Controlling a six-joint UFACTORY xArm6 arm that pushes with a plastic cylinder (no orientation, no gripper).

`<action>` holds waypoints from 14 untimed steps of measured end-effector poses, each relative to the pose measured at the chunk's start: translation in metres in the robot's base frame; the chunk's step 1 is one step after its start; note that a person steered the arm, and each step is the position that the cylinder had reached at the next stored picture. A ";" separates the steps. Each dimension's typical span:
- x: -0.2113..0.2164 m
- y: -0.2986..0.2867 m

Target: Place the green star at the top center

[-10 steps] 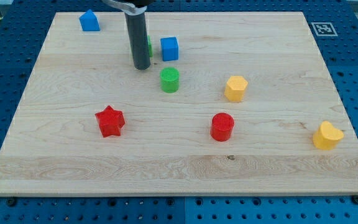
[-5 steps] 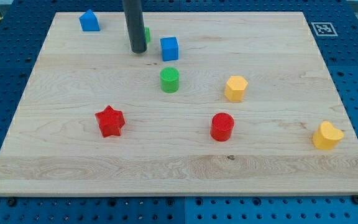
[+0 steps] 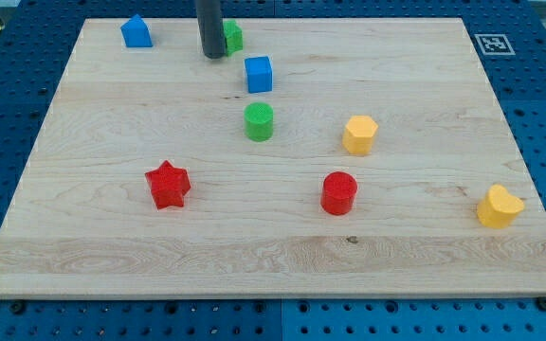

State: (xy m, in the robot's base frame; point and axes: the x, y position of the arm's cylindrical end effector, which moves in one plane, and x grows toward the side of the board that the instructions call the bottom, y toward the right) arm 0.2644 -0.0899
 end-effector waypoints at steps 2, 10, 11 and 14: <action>-0.016 -0.017; 0.016 0.138; 0.014 0.154; -0.004 0.154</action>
